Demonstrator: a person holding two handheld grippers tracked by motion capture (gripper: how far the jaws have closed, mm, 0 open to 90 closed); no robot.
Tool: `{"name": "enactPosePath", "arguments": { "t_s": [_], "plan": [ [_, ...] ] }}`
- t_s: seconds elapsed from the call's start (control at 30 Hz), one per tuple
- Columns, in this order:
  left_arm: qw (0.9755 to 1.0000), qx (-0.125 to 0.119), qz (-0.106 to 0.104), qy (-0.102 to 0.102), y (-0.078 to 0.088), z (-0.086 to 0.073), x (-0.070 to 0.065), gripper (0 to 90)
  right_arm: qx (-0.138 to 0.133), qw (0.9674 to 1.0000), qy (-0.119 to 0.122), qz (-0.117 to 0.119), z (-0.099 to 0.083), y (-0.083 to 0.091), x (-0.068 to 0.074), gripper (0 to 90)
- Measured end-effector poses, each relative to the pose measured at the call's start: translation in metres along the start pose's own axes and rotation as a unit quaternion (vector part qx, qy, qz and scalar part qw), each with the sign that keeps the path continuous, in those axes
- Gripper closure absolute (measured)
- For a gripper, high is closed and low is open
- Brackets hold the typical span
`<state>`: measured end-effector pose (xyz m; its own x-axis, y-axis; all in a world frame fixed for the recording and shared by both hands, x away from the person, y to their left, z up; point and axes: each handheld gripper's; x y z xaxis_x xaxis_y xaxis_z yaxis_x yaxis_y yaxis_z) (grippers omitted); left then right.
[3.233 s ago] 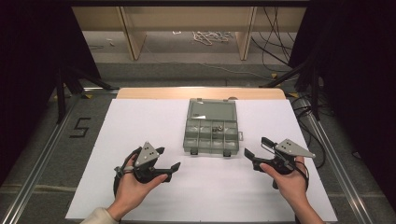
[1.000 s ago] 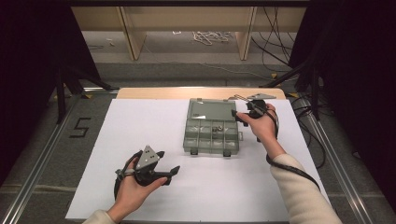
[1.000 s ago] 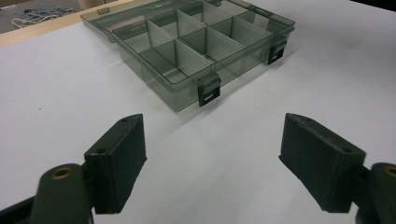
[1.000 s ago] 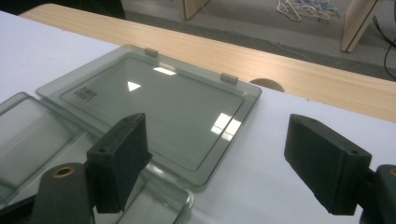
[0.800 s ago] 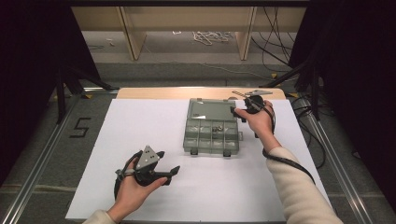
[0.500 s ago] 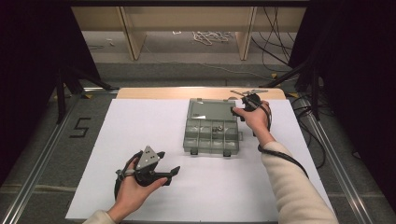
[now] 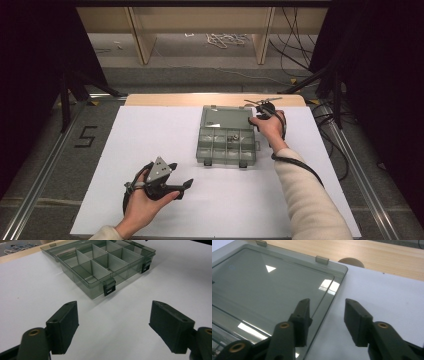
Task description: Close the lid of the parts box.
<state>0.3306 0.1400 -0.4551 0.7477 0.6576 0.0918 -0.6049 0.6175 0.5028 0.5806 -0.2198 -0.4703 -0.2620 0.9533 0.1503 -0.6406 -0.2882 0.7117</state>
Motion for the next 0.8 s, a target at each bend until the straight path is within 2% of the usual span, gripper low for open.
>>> {"name": "enactPosePath", "arguments": {
  "t_s": [0.03, 0.07, 0.1, 0.13, 0.17, 0.2, 0.23, 0.3, 0.33, 0.37, 0.4, 0.47, 0.5, 0.57, 0.6, 0.7, 0.73, 0.77, 0.8],
  "plan": [
    [1.0, 0.0, 0.0, 0.0, 0.0, 0.0, 0.0, 22.6, 0.004, 1.0, 0.0, -0.001, 0.0, 0.0, -0.001, 61.8],
    [1.0, -0.001, 0.0, 0.008, 0.0, 0.0, -0.001, 22.6, 0.007, 0.9999, -0.012, -0.003, -0.001, -0.001, 0.001, 63.3],
    [1.0, -0.001, -0.001, 0.008, 0.0, 0.0, -0.001, 22.6, 0.015, 0.9995, -0.026, 0.001, -0.001, 0.0, 0.001, 65.1],
    [1.0, -0.001, -0.001, 0.001, 0.0, 0.0, 0.0, 22.6, 0.02, 0.9995, -0.025, 0.002, 0.0, 0.0, 0.001, 66.9],
    [1.0, 0.0, -0.001, 0.009, 0.0, 0.0, -0.002, 22.6, 0.02, 0.9992, -0.033, 0.005, 0.0, 0.0, 0.002, 68.5],
    [1.0, 0.0, -0.002, 0.009, -0.001, 0.0, -0.002, 22.6, 0.013, 0.9995, -0.028, 0.009, 0.001, -0.002, 0.001, 69.2],
    [1.0, 0.0, -0.002, -0.001, 0.0, 0.0, 0.0, 22.6, 0.017, 0.9995, -0.027, 0.008, 0.001, -0.002, 0.001, 70.4],
    [1.0, 0.0, -0.001, -0.001, 0.0, 0.0, -0.001, 22.6, 0.015, 0.9996, -0.024, 0.005, 0.002, -0.003, 0.001, 72.1],
    [1.0, 0.0, -0.001, 0.007, -0.001, 0.0, -0.002, 22.6, 0.019, 0.9997, -0.014, 0.006, 0.004, -0.003, 0.0, 73.8],
    [1.0, 0.001, -0.002, -0.001, -0.001, 0.0, -0.001, 22.6, 0.025, 0.9992, -0.031, 0.007, 0.004, -0.003, 0.003, 74.5],
    [1.0, 0.001, -0.002, -0.001, -0.001, 0.0, -0.001, 22.7, 0.022, 0.9997, -0.013, 0.003, 0.005, -0.004, 0.002, 75.1],
    [1.0, 0.002, -0.005, -0.002, -0.001, 0.0, 0.0, 22.7, 0.028, 0.9992, -0.029, 0.0, 0.006, -0.004, 0.005, 75.7],
    [1.0, 0.002, -0.005, -0.001, -0.001, 0.0, 0.0, 22.7, 0.024, 0.9996, -0.011, -0.004, 0.007, -0.005, 0.003, 75.9],
    [1.0, 0.002, -0.005, -0.001, -0.001, 0.0, -0.001, 22.7, 0.025, 0.9994, -0.025, -0.006, 0.008, -0.006, 0.005, 76.8],
    [1.0, 0.002, -0.005, -0.001, -0.001, 0.0, -0.001, 22.7, 0.029, 0.9993, -0.024, -0.009, 0.008, -0.005, 0.005, 77.3],
    [1.0, 0.004, -0.005, -0.002, -0.001, -0.001, 0.0, 22.8, 0.039, 0.9977, -0.053, -0.015, 0.009, -0.004, 0.009, 79.4],
    [1.0, 0.003, -0.006, -0.002, -0.001, -0.001, 0.0, 22.7, 0.033, 0.9986, -0.039, -0.018, 0.008, -0.006, 0.007, 80.4],
    [1.0, 0.003, -0.006, -0.002, -0.001, -0.001, 0.0, 22.7, 0.033, 0.9986, -0.039, -0.018, 0.008, -0.006, 0.007, 80.4],
    [1.0, 0.004, -0.003, -0.003, -0.001, -0.001, -0.001, 22.8, 0.043, 0.9974, -0.051, -0.027, 0.009, -0.004, 0.01, 81.6]
  ]
}}
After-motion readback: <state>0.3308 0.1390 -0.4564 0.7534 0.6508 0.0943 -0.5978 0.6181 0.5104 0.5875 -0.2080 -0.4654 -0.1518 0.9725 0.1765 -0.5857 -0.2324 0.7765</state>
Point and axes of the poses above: each handheld gripper's, and its own axes: y roughly backward along the jaws, z roughly out of its top, x roughly to its left, and after that the axes turned 9 degrees about -y, right-handed
